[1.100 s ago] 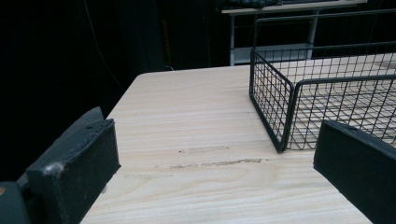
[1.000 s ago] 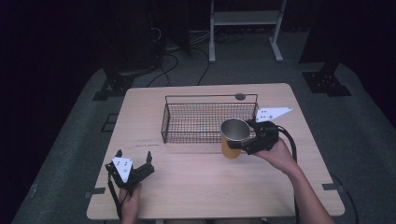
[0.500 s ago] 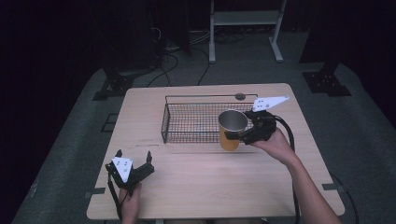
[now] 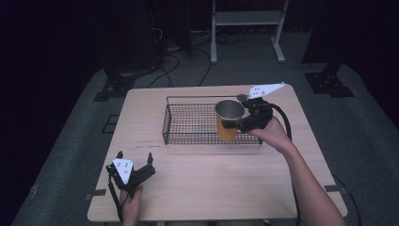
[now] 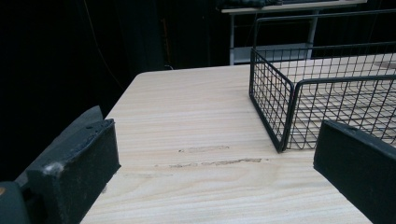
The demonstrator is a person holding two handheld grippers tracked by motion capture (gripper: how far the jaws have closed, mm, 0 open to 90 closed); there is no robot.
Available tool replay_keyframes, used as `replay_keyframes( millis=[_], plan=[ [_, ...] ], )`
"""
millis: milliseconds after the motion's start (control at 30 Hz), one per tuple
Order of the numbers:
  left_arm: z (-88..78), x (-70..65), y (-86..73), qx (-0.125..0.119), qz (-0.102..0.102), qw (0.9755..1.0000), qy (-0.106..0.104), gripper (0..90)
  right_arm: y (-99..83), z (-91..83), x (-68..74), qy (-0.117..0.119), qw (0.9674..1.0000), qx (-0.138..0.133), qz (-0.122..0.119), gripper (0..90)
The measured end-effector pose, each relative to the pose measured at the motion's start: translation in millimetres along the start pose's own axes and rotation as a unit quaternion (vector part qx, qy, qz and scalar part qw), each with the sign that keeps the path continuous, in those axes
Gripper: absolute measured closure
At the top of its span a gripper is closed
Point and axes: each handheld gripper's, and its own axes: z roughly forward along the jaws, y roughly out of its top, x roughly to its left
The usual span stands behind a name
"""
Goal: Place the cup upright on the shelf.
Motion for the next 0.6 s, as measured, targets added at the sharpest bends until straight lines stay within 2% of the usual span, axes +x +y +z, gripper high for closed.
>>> replay_keyframes(
  millis=[133,267,300,367,600],
  plan=[
    [-0.1,-0.1,-0.1,0.0,0.001,1.0,-0.001,0.0,2.4,2.6,-5.8,-0.005,1.0,0.001,0.0,12.3],
    [0.0,0.0,0.0,0.0,-0.001,1.0,0.0,0.0,3.1,7.4,-16.0,-0.004,0.9999,-0.002,0.012,12.3],
    [0.2,0.0,-0.1,0.0,-0.001,1.0,-0.001,0.0,3.4,8.9,-19.9,-0.012,0.9998,-0.005,0.012,12.3],
    [0.2,0.0,0.0,0.0,-0.001,1.0,-0.001,0.0,3.5,9.7,-22.1,-0.013,0.9998,-0.004,0.015,12.3],
    [0.3,0.1,0.0,0.0,-0.001,1.0,-0.001,0.0,7.3,15.5,-32.7,-0.015,0.9997,0.009,0.014,12.3]
  ],
)
